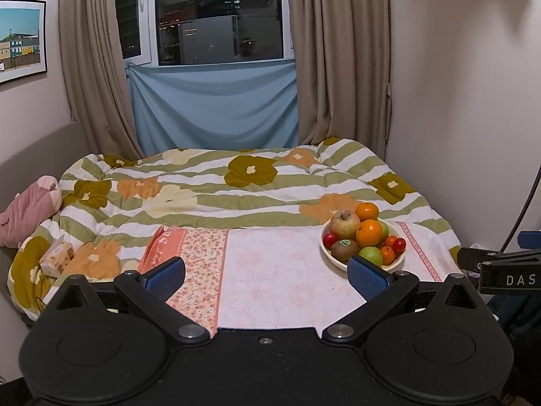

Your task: Organize fruits

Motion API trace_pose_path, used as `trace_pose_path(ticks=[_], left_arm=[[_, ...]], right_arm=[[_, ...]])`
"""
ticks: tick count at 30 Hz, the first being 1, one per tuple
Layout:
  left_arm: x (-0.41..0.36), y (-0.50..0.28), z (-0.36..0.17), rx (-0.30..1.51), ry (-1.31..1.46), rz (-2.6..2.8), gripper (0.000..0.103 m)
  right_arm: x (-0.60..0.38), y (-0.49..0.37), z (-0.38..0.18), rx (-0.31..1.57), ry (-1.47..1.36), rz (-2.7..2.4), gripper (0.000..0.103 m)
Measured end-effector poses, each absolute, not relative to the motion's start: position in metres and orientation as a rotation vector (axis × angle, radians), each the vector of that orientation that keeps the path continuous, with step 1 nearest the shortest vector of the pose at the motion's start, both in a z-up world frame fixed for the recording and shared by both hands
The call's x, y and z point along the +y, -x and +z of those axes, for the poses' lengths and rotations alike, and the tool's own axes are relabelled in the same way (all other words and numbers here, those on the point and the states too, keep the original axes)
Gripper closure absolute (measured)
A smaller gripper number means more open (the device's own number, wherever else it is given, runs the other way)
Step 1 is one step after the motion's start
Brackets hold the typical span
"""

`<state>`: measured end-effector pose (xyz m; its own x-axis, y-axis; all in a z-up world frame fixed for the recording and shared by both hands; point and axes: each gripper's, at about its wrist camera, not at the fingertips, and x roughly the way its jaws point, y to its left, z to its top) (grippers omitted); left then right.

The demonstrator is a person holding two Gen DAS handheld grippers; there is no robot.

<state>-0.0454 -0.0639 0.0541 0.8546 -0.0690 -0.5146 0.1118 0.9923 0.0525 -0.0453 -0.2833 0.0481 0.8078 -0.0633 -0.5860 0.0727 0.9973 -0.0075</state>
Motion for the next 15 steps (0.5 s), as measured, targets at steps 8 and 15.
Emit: trace_pose_path(ticks=[8,15], left_arm=[[-0.066,0.0434,0.0541,0.54,-0.077,-0.1,0.0],[-0.0675,0.0421,0.0535,0.546,-0.076,-0.099,0.0]], right_arm=[[-0.287,0.0439,0.0471,0.631,-0.022,-0.077,0.0],[-0.2888,0.0441,0.0439,0.642,-0.033,-0.074,0.0]])
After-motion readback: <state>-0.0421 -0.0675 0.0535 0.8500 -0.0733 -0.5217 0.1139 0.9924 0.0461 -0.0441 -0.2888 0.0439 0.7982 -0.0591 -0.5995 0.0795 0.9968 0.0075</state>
